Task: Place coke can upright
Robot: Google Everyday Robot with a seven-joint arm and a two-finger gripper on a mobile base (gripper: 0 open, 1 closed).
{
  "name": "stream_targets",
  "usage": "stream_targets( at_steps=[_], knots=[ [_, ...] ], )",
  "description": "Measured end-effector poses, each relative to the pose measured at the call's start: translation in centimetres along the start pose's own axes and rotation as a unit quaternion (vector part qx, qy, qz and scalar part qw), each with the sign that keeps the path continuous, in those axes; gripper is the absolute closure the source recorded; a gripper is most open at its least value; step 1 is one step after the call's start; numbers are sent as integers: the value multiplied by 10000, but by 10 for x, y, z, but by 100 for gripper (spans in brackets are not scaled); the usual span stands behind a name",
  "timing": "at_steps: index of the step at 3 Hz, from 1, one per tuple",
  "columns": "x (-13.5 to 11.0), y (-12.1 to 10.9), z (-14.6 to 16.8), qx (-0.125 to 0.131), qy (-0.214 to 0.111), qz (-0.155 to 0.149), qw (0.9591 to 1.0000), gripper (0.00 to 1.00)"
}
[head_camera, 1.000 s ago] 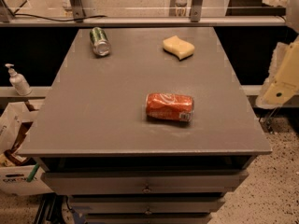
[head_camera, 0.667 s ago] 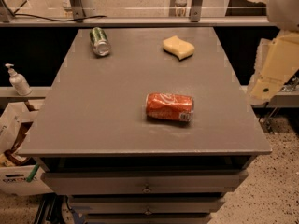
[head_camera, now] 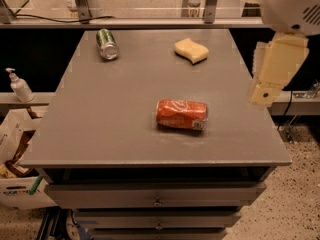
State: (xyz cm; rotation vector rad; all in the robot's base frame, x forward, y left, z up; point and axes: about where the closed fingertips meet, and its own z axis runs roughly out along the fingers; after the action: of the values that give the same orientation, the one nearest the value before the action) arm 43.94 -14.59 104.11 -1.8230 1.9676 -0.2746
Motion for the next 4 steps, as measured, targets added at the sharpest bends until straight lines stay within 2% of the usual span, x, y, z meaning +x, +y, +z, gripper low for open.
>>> stream_targets(
  at_steps=[1, 2, 3, 4],
  knots=[
    [-29, 2, 26, -189, 61, -494, 9986, 0],
    [-53, 5, 58, -434, 148, -885, 9950, 0],
    [-56, 4, 52, -356, 125, -905, 9952, 0],
    [-66, 5, 57, -397, 166, -1047, 9936, 0]
  ],
)
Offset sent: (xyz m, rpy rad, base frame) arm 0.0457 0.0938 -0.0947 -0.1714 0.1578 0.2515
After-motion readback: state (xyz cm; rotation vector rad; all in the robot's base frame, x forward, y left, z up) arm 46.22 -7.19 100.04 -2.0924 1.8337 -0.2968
